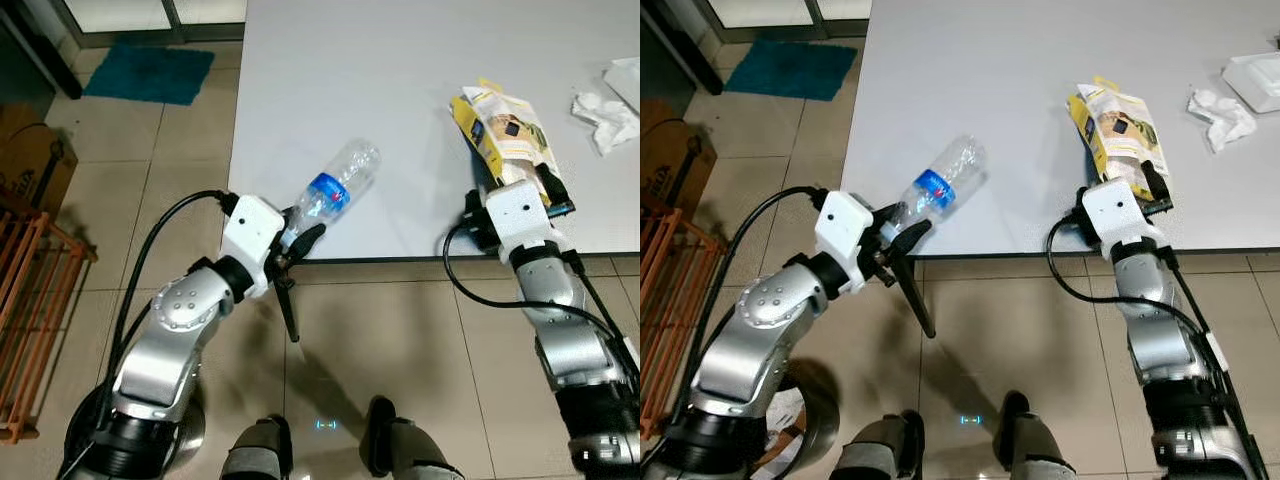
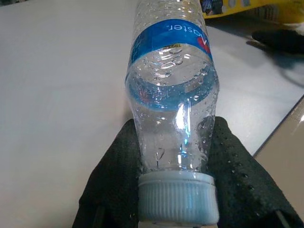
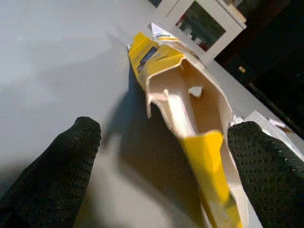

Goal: Picking trash to rubbish bin

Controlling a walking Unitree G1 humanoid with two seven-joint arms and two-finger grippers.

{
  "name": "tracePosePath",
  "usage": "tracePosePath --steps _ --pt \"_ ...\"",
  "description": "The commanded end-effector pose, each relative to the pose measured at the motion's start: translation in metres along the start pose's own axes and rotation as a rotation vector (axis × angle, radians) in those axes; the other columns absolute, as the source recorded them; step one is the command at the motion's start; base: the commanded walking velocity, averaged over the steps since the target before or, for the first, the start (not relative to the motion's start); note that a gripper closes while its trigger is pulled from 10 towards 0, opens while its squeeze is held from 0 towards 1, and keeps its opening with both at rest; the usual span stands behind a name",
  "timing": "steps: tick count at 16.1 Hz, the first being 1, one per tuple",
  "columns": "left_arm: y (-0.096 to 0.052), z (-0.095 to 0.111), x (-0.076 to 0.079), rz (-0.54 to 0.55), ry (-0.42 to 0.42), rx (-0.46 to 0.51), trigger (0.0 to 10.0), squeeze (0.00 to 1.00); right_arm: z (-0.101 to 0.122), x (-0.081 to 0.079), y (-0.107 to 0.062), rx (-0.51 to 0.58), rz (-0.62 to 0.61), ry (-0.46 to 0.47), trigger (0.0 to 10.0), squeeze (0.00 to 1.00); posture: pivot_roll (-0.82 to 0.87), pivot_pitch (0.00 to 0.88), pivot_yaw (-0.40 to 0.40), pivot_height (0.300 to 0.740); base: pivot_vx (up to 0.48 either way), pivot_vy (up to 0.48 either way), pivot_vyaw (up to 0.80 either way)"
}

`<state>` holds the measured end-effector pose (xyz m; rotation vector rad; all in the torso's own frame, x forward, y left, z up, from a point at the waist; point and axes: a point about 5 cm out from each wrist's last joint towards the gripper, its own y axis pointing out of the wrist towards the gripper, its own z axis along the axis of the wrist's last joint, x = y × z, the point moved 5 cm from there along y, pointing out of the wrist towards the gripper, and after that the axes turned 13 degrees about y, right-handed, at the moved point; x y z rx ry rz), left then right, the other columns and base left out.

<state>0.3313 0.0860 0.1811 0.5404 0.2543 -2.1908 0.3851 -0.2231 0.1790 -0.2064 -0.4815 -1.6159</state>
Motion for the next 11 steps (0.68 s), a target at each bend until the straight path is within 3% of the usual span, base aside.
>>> tracePosePath --steps 1,2,6,11 --pt "-0.004 0.001 0.004 -0.018 -0.009 -0.001 10.0 0.00 -0.026 0.001 -0.007 -0.084 0.002 -0.009 10.0 0.00 0.32 0.360 0.050 0.740 0.000 0.000 0.00" --pt "-0.005 0.000 0.003 -0.017 -0.009 -0.010 10.0 0.00 -0.028 0.002 -0.005 -0.083 0.004 -0.018 0.0 0.00 0.33 0.363 0.051 0.740 0.000 0.000 0.00" --pt "-0.008 -0.002 0.003 -0.009 -0.013 -0.030 10.0 0.00 -0.031 0.007 0.003 -0.074 0.004 -0.040 0.0 0.00 0.33 0.363 0.051 0.740 0.000 0.000 0.00" --pt "-0.009 -0.004 0.003 -0.011 -0.012 -0.041 10.0 0.00 -0.034 0.001 0.005 -0.061 0.015 -0.041 0.0 0.00 0.34 0.365 0.051 0.740 0.000 0.000 0.00"
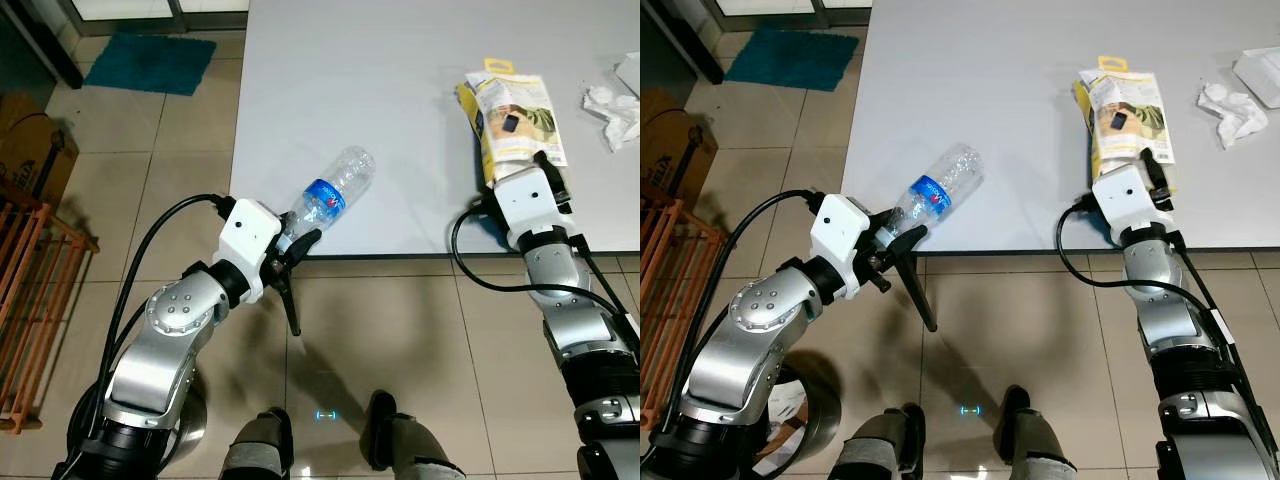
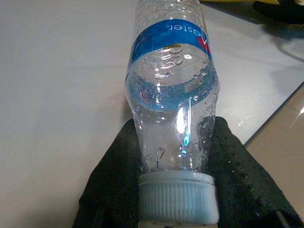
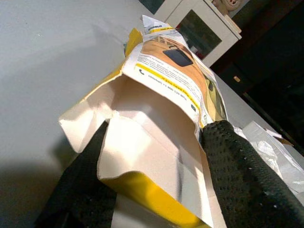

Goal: Picking trash to rubbish bin

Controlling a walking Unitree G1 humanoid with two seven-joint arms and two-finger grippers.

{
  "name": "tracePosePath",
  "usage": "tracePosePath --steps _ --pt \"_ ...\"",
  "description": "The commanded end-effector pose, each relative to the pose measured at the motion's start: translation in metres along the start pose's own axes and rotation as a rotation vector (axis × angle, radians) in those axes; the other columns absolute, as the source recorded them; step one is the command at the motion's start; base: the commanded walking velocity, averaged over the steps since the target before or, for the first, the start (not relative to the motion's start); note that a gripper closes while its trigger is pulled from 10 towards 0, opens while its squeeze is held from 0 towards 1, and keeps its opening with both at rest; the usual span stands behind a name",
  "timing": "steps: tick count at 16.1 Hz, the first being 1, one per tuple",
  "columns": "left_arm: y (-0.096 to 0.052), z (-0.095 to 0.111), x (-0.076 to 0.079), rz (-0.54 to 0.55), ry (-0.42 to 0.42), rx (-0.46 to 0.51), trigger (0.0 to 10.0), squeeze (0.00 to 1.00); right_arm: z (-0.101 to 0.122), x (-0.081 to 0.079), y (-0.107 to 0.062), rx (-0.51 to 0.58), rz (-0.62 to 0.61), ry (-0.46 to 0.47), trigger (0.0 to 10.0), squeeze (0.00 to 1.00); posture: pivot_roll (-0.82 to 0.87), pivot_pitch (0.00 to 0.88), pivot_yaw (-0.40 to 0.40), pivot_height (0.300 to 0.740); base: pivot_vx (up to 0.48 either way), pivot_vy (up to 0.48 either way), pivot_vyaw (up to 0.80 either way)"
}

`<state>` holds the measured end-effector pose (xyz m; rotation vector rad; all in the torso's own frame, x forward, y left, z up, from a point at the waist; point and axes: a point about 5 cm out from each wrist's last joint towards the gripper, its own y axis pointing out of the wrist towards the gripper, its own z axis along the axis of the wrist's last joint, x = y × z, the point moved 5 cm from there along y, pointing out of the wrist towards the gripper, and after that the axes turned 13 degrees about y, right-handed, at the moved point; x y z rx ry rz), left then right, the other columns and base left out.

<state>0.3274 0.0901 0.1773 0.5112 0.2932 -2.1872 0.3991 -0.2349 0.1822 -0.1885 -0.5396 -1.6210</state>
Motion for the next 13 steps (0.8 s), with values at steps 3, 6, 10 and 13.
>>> tracePosePath --steps 3,6,10,13 --pt "0.000 0.000 0.002 -0.005 -0.005 0.000 10.0 0.00 -0.028 -0.007 -0.010 -0.090 0.026 -0.027 0.0 0.00 0.34 0.349 0.046 0.740 0.000 0.000 0.00" --pt "0.006 0.002 0.001 0.008 -0.005 0.013 10.0 0.00 -0.022 0.005 -0.005 -0.056 -0.010 -0.058 0.0 0.00 0.33 0.321 0.033 0.740 0.000 0.000 0.00" --pt "0.021 0.003 0.004 0.065 -0.038 0.040 10.0 0.00 -0.019 0.024 0.000 -0.033 -0.051 -0.108 0.0 0.00 0.30 0.244 -0.019 0.740 0.000 0.000 0.00" --pt "0.028 0.007 0.005 0.092 -0.048 0.069 10.0 0.00 -0.019 0.027 0.001 -0.024 -0.049 -0.139 0.0 0.00 0.29 0.212 -0.039 0.740 0.000 0.000 0.00"
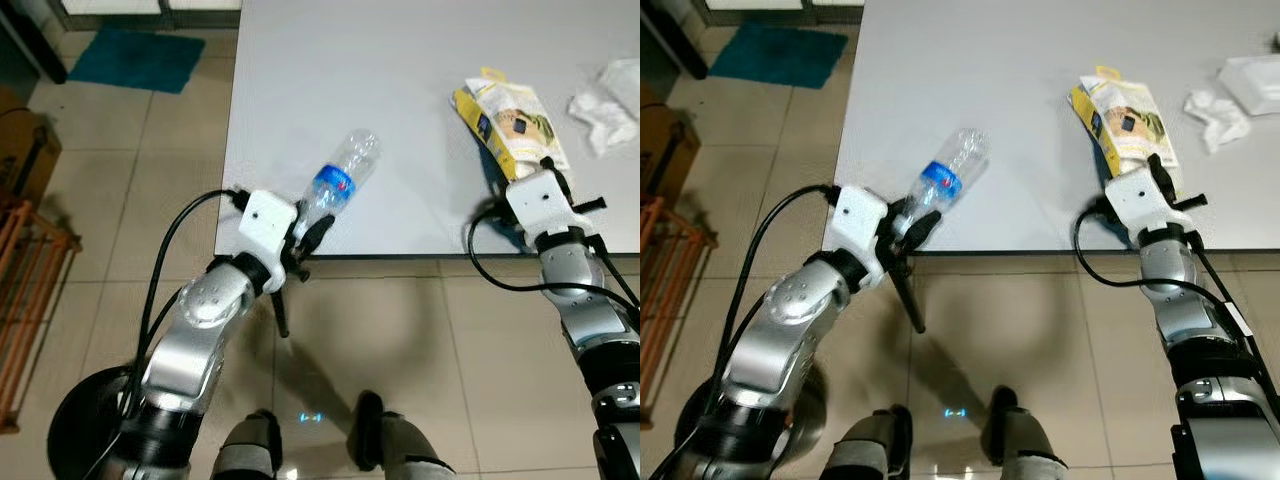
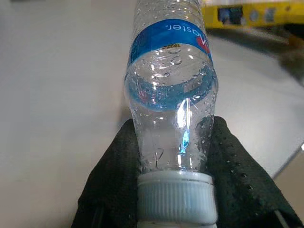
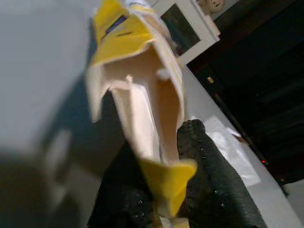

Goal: Picking trash to rubbish bin

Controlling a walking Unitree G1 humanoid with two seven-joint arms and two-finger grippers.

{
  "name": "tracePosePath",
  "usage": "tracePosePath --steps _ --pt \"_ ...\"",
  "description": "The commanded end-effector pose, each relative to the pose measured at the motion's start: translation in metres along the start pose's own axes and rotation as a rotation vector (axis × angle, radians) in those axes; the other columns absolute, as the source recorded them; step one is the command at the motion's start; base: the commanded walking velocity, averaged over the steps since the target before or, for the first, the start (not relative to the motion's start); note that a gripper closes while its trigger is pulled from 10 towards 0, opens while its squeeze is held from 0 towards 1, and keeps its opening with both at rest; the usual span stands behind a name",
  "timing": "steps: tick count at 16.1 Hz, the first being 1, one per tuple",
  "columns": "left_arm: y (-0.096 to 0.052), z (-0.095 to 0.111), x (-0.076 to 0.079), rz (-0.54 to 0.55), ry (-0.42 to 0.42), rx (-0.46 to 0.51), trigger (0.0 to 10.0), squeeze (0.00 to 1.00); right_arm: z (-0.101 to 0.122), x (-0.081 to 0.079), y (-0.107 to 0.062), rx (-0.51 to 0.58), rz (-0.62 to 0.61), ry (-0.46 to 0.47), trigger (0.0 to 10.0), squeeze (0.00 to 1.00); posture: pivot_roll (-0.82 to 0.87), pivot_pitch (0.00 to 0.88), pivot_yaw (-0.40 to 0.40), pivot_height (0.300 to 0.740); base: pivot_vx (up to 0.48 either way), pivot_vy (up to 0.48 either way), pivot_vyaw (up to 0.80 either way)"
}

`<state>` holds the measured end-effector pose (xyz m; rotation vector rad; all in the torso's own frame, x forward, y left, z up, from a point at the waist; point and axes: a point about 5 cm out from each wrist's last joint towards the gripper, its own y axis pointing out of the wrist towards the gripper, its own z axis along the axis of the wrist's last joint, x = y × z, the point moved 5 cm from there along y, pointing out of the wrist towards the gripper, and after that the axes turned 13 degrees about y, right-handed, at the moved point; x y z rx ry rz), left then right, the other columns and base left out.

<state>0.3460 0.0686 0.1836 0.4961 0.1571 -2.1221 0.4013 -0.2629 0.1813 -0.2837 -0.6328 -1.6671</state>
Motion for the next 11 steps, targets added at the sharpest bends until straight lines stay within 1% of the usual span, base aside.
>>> tracePosePath --steps 1,3,4,6,8,10,11 --pt "0.003 -0.002 0.002 0.013 0.004 0.003 10.0 0.00 -0.004 0.004 -0.002 -0.007 -0.004 -0.025 0.0 0.00 0.28 0.202 -0.042 0.740 0.000 0.000 0.00" --pt "0.008 -0.001 0.002 0.031 0.000 0.014 10.0 0.00 0.001 0.009 -0.001 0.025 -0.023 -0.035 0.0 0.00 0.27 0.186 -0.046 0.740 0.000 0.000 0.00" --pt "0.011 0.000 0.003 0.035 -0.001 0.021 10.0 0.00 0.005 0.014 0.000 0.040 -0.049 -0.010 0.0 0.00 0.26 0.182 -0.048 0.740 0.000 0.000 0.00" --pt "0.017 0.000 0.002 0.062 0.002 0.031 10.0 0.00 0.022 0.025 -0.001 0.112 -0.099 0.009 0.0 0.00 0.24 0.164 -0.050 0.740 0.000 0.000 0.00" --pt "0.026 0.001 -0.001 0.107 0.009 0.033 10.0 0.00 0.039 0.032 -0.006 0.181 -0.148 0.040 0.0 0.00 0.21 0.146 -0.050 0.740 0.000 0.000 0.00" --pt "0.031 0.002 -0.005 0.137 0.020 0.042 10.0 0.00 0.056 0.037 -0.012 0.235 -0.178 0.095 0.0 0.00 0.20 0.135 -0.049 0.740 0.000 0.000 0.00" --pt "0.032 0.002 -0.008 0.156 0.027 0.038 10.0 0.00 0.065 0.037 -0.015 0.251 -0.184 0.144 0.0 0.00 0.19 0.125 -0.050 0.740 0.000 0.000 0.00"
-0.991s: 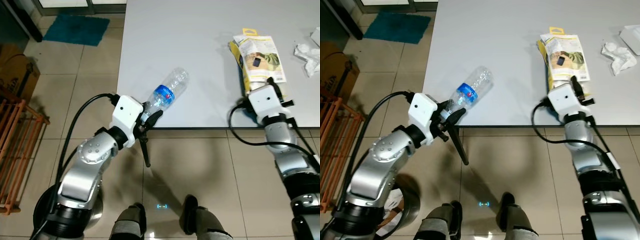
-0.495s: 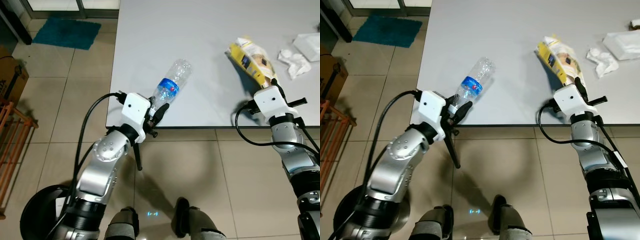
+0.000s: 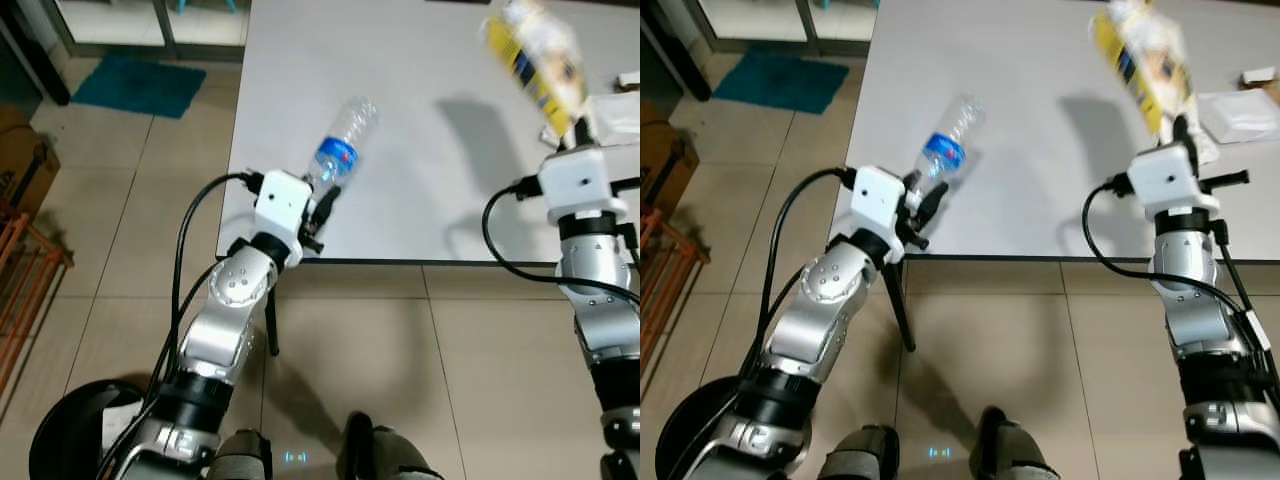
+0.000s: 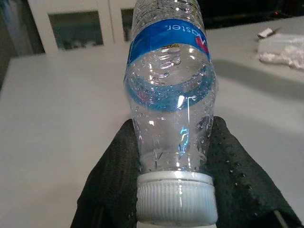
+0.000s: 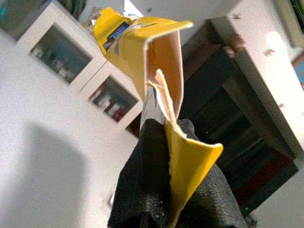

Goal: Picking trash to rubbish bin

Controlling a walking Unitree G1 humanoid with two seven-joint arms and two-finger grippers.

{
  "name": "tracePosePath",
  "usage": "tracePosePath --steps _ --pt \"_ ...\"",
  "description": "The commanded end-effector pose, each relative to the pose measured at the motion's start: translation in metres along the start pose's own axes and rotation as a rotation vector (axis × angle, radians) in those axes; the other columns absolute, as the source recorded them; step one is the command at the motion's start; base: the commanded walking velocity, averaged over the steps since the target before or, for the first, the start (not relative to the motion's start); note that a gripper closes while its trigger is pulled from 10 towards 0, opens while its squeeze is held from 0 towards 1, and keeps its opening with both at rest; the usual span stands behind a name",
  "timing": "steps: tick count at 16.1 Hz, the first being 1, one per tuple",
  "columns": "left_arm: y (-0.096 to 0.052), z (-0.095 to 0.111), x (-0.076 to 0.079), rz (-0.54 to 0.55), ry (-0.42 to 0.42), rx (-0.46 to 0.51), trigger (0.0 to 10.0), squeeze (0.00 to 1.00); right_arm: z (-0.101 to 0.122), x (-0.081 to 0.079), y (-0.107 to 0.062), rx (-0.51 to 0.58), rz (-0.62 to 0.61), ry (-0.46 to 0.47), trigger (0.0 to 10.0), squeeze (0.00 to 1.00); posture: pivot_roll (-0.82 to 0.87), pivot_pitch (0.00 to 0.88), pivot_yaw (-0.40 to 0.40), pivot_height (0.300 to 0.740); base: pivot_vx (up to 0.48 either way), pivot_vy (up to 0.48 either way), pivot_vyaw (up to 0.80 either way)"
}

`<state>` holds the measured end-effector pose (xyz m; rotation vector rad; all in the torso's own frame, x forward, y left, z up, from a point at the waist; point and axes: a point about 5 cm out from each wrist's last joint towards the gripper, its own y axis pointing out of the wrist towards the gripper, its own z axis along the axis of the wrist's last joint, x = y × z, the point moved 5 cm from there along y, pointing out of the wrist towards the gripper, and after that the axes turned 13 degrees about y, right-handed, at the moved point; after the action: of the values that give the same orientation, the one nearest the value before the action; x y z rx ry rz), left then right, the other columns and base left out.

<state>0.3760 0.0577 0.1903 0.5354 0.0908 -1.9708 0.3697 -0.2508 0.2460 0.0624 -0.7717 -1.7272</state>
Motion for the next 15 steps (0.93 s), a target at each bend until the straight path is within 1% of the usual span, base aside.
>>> tracePosePath --steps 1,2,3,4,5,7,8,10,12,15 --pt "0.003 -0.001 -0.003 0.035 0.028 -0.004 10.0 0.00 0.013 0.006 -0.001 0.013 -0.023 0.061 0.0 0.00 0.19 0.121 -0.051 0.740 0.000 0.000 0.00" --pt "0.004 -0.003 -0.005 0.053 0.041 -0.012 10.0 0.00 0.018 0.003 -0.004 0.018 -0.016 0.080 0.2 0.00 0.18 0.114 -0.053 0.740 0.000 0.000 0.00" --pt "0.003 -0.005 -0.008 0.074 0.066 -0.021 10.0 0.00 0.024 0.000 -0.006 0.021 -0.010 0.099 3.0 0.00 0.18 0.114 -0.053 0.740 0.000 0.000 0.00" --pt "-0.002 -0.012 -0.019 0.108 0.094 -0.045 10.0 0.00 0.037 -0.011 -0.015 0.036 0.024 0.137 10.0 0.00 0.17 0.109 -0.054 0.740 0.000 0.000 0.00" --pt "-0.007 -0.019 -0.026 0.128 0.114 -0.064 10.0 0.00 0.043 -0.017 -0.023 0.034 0.036 0.166 10.0 0.00 0.17 0.109 -0.054 0.740 0.000 0.000 0.00" --pt "-0.012 -0.026 -0.033 0.152 0.129 -0.087 10.0 0.00 0.044 -0.023 -0.031 0.016 0.041 0.192 10.0 0.00 0.17 0.109 -0.054 0.740 0.000 0.000 0.00" --pt "-0.017 -0.031 -0.041 0.191 0.161 -0.107 10.0 0.00 0.043 -0.030 -0.045 -0.020 0.062 0.213 10.0 0.00 0.18 0.119 -0.058 0.740 0.000 0.000 0.80" --pt "-0.022 -0.032 -0.051 0.246 0.203 -0.112 10.0 0.00 0.039 -0.036 -0.059 -0.070 0.081 0.234 10.0 0.00 0.19 0.120 -0.062 0.740 0.000 0.000 0.80" --pt "-0.026 -0.034 -0.058 0.288 0.236 -0.118 10.0 0.00 0.036 -0.037 -0.068 -0.122 0.081 0.259 10.0 0.00 0.20 0.113 -0.068 0.740 0.000 0.000 0.80" --pt "-0.035 -0.039 -0.062 0.322 0.257 -0.138 10.0 0.00 0.036 -0.039 -0.076 -0.161 0.075 0.298 10.0 0.00 0.20 0.110 -0.068 0.740 0.000 0.000 0.80"
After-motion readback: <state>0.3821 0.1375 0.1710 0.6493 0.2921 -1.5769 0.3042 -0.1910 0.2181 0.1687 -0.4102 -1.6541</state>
